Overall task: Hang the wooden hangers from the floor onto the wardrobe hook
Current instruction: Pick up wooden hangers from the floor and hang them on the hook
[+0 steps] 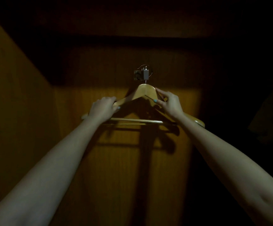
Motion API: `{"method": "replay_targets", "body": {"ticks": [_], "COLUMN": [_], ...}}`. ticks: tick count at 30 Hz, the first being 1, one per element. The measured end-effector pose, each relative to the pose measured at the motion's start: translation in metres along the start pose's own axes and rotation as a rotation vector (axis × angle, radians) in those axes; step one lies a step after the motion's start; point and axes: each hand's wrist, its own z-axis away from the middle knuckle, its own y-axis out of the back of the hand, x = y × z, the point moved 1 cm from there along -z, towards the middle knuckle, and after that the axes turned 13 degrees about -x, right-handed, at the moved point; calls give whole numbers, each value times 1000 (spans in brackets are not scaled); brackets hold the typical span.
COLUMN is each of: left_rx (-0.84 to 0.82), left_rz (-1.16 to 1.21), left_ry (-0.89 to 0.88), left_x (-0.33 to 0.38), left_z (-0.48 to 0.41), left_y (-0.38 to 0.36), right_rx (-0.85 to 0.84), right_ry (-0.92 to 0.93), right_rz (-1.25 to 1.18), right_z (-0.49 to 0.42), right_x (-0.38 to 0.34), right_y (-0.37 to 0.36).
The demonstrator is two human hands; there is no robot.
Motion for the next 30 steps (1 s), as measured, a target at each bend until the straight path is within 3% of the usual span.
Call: {"method": "replay_targets", "body": {"ticks": [6, 15, 20, 25, 30], "left_rx": [11, 151, 178, 204, 173], "left_rz": [51, 50, 93, 153, 206], "left_ry": [49, -7, 25, 33, 150], "left_x": [-20, -24, -25, -19, -13], "left_z": [-23, -13, -19, -18, -15], "left_y": [-28, -68, -73, -78, -82], "right_rx": [-92, 27, 122, 50, -16], "right_ry": [-113, -66, -17, -51, -67], "right_rz": [121, 232, 440, 471, 565], "right_z": [-29, -17, -22, -22, -19], "right_x": [5, 24, 28, 33, 32], "right_y": [-21, -49, -55, -59, -52]}}
